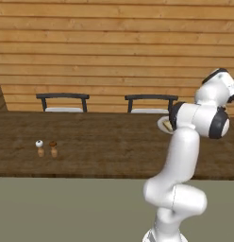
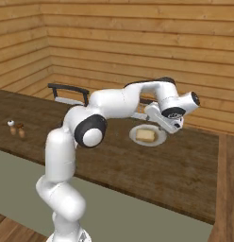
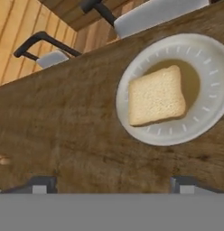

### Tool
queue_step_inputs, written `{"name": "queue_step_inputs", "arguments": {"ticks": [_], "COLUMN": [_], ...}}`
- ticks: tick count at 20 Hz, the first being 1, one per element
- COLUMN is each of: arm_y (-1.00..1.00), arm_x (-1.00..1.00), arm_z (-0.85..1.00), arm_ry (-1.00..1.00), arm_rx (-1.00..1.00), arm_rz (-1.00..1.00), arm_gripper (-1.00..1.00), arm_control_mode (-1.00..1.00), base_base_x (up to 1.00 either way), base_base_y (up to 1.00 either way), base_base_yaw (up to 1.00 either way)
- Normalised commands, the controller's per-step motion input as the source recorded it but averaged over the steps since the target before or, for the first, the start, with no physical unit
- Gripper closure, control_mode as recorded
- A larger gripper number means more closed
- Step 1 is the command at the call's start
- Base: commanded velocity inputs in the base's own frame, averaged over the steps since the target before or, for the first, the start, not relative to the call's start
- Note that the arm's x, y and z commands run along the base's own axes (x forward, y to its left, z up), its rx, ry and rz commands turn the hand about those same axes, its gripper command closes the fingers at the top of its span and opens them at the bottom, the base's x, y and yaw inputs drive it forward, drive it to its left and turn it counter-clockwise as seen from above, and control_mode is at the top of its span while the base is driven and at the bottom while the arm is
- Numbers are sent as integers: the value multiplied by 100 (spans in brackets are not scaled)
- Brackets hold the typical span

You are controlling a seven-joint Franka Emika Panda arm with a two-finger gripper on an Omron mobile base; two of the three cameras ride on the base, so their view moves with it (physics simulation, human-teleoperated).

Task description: Start the toaster. Once the lever pops up, take the bread to the plate on the dining counter.

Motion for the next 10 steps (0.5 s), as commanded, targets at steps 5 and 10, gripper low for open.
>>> {"name": "queue_step_inputs", "arguments": {"ticks": [5,10], "arm_y": [100,85], "arm_x": [-100,-100], "arm_z": [4,0], "arm_ry": [-3,0], "arm_rx": [-35,-10], "arm_rz": [-7,-13], "arm_gripper": [-100,-100], "arm_control_mode": [-100,-100], "base_base_x": [0,0], "base_base_y": [0,0], "base_base_yaw": [0,0]}}
